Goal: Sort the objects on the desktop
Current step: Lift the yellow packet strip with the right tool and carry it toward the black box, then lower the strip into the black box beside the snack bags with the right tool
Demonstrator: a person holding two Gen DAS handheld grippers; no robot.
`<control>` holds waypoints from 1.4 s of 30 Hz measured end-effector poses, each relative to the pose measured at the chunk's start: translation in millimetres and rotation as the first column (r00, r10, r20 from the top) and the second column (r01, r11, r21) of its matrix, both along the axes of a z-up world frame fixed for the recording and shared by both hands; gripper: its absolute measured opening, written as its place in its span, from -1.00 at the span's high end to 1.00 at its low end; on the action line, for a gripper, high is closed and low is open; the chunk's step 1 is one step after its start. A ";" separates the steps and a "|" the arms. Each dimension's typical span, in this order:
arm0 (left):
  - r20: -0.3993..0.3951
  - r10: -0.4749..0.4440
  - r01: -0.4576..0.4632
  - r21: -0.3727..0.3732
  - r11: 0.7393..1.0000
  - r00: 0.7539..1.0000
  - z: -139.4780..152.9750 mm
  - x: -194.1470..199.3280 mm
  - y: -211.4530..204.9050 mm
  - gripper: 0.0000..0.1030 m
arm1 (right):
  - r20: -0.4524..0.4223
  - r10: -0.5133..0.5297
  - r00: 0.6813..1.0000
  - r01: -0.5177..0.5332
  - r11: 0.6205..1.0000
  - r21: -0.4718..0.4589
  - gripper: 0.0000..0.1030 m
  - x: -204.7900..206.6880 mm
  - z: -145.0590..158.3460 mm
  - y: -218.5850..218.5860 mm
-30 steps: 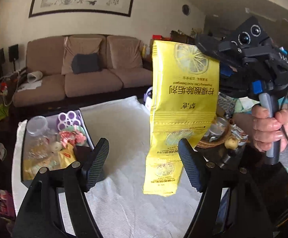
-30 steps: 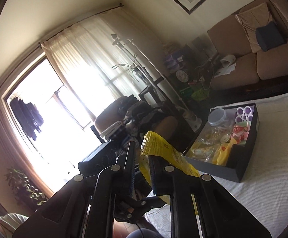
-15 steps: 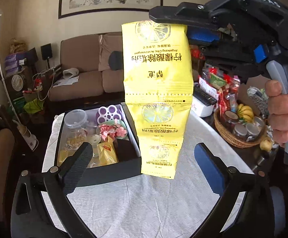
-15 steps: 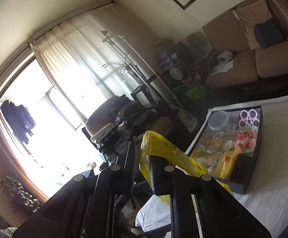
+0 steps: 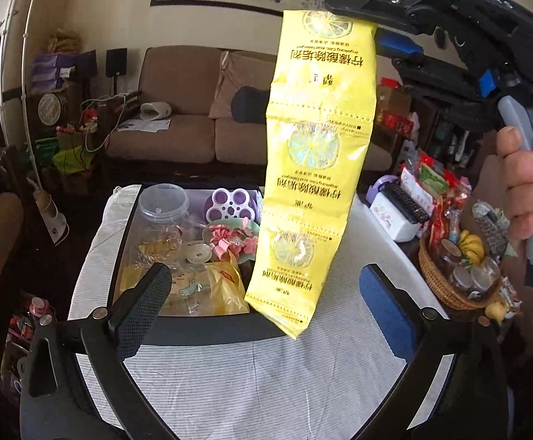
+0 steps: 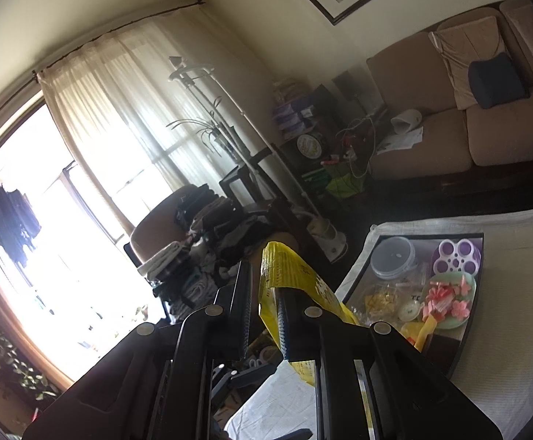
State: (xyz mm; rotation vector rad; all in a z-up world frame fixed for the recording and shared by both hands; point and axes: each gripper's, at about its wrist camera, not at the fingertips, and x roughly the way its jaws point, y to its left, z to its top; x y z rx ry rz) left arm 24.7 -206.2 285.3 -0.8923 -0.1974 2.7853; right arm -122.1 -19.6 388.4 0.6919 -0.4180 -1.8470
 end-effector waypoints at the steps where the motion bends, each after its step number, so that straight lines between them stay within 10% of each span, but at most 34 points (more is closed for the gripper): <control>1: 0.003 0.018 -0.018 0.013 1.000 1.000 -1.6 -1.9 -8.5 -1.00 | -0.007 -0.014 1.000 0.014 1.000 0.003 0.77 -3.0 2.3 -1.8; 8: 0.059 0.232 -0.237 0.123 0.964 0.971 -30.7 -0.6 -94.0 -1.00 | -0.163 -0.165 0.973 0.184 0.977 0.109 0.77 -13.2 -9.1 -23.2; 13: 0.092 0.287 -0.294 0.068 0.953 0.953 -53.1 -3.4 -116.7 -1.00 | -0.259 -0.184 0.948 0.247 0.940 0.236 0.77 -10.7 -46.9 -54.5; 25: 0.120 0.352 -0.366 0.126 0.922 0.928 -80.0 -9.7 -153.7 -1.00 | -0.141 -0.108 0.984 0.154 0.916 0.370 0.77 -17.1 -169.3 -157.1; 32: 0.141 0.372 -0.392 0.165 0.905 0.918 -90.4 -15.0 -172.6 -1.00 | -0.138 -0.236 0.962 0.264 0.932 0.247 0.77 -52.2 -146.9 -140.8; 42: 0.111 0.253 -0.262 0.076 0.962 0.961 -88.5 -55.4 -118.4 -1.00 | -0.281 -0.381 0.881 0.436 0.883 0.171 0.77 -79.4 -69.4 -65.8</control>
